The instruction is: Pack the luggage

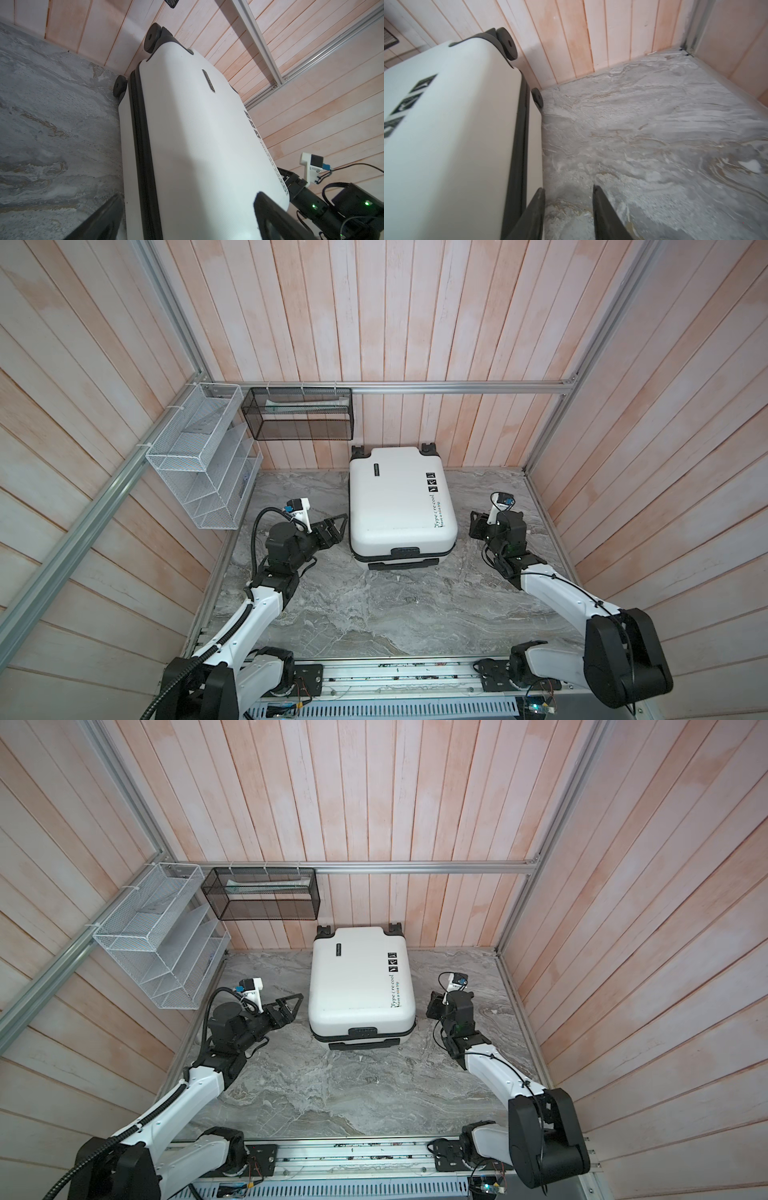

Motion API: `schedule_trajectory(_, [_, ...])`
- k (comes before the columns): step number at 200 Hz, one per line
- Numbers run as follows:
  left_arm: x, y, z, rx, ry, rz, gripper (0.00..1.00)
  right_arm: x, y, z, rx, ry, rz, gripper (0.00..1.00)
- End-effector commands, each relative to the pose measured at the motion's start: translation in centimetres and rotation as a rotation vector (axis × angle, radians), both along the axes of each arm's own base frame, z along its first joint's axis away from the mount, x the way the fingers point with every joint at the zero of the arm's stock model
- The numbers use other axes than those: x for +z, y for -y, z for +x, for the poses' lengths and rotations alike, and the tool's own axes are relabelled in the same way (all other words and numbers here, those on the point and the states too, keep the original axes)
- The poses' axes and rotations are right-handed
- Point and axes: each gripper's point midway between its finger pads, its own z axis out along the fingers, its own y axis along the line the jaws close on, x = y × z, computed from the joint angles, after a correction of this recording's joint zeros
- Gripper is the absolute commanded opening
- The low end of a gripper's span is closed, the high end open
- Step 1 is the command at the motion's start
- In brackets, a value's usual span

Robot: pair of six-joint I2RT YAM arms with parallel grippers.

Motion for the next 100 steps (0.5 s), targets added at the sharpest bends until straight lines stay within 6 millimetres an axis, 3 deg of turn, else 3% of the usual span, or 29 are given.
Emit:
schedule_trajectory(1, [1.0,0.6,0.5,-0.033,0.031,0.02,1.0,-0.6,-2.1,0.8,0.117,-0.053,-0.005,0.37])
schedule_trajectory(46, [1.0,0.9,1.7,-0.043,0.034,0.04,1.0,-2.3,-4.1,1.3,0.225,-0.11,0.012,0.36])
schedule_trajectory(100, [0.7,1.2,2.7,-0.053,0.033,0.046,1.0,-2.7,-6.1,0.7,0.276,-0.125,0.023,0.34])
